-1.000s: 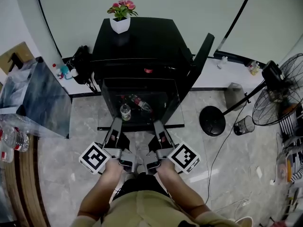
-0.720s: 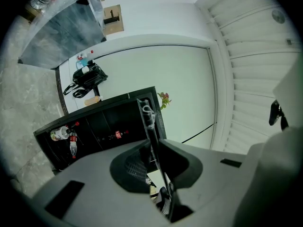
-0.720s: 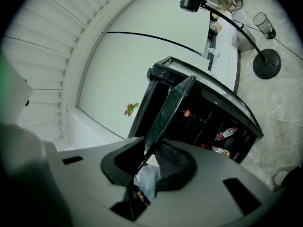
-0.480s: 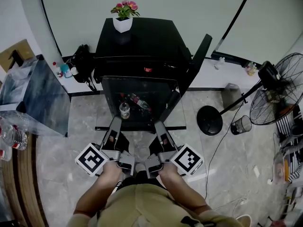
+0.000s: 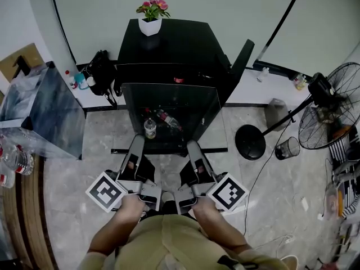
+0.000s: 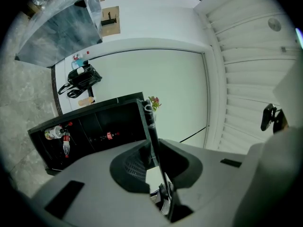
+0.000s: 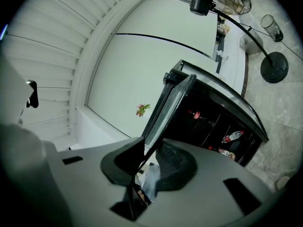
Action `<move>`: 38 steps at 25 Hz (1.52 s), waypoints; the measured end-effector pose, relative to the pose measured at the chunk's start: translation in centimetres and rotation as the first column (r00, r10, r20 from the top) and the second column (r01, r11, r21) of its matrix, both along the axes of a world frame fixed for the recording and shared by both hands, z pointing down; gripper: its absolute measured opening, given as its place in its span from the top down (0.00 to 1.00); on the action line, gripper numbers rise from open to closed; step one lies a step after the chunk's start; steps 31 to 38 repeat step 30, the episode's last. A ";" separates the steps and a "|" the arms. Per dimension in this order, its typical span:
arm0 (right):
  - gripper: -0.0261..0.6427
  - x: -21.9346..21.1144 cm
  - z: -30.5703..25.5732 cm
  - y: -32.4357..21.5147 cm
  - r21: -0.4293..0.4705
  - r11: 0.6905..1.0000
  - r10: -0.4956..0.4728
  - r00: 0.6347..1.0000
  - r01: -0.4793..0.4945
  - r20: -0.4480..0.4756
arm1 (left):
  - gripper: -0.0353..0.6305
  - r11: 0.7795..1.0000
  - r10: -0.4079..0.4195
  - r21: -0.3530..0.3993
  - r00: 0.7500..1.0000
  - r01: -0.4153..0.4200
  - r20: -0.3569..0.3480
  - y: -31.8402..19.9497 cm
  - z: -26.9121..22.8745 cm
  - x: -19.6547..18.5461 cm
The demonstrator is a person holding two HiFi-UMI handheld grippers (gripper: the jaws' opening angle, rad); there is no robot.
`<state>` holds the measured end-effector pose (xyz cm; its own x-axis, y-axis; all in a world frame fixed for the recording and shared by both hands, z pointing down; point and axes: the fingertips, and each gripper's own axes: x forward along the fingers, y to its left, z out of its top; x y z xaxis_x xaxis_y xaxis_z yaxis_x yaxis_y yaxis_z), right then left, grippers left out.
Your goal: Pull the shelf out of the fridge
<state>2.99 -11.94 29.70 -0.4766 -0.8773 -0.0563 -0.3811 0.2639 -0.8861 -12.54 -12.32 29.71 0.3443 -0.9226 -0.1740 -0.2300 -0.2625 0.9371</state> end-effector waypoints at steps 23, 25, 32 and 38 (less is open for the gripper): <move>0.83 -1.0 -0.1 -0.5 0.005 1.000 -0.026 1.000 0.026 -0.007 | 0.87 0.999 -0.031 -0.012 0.999 0.031 -0.016 -0.1 0.2 -0.9; 0.83 -1.0 0.0 -0.8 0.004 1.000 -0.029 1.000 0.029 -0.007 | 0.87 0.999 -0.033 -0.016 0.999 0.032 -0.019 -0.4 0.3 -0.9; 0.83 -1.0 0.2 -1.6 -0.003 0.999 -0.036 0.999 0.036 0.002 | 0.87 0.999 -0.032 -0.016 0.999 0.031 -0.027 -1.1 0.3 -0.9; 0.83 -1.0 0.2 -1.6 -0.003 0.999 -0.036 0.999 0.036 0.002 | 0.87 0.999 -0.032 -0.016 0.999 0.031 -0.027 -1.1 0.3 -0.9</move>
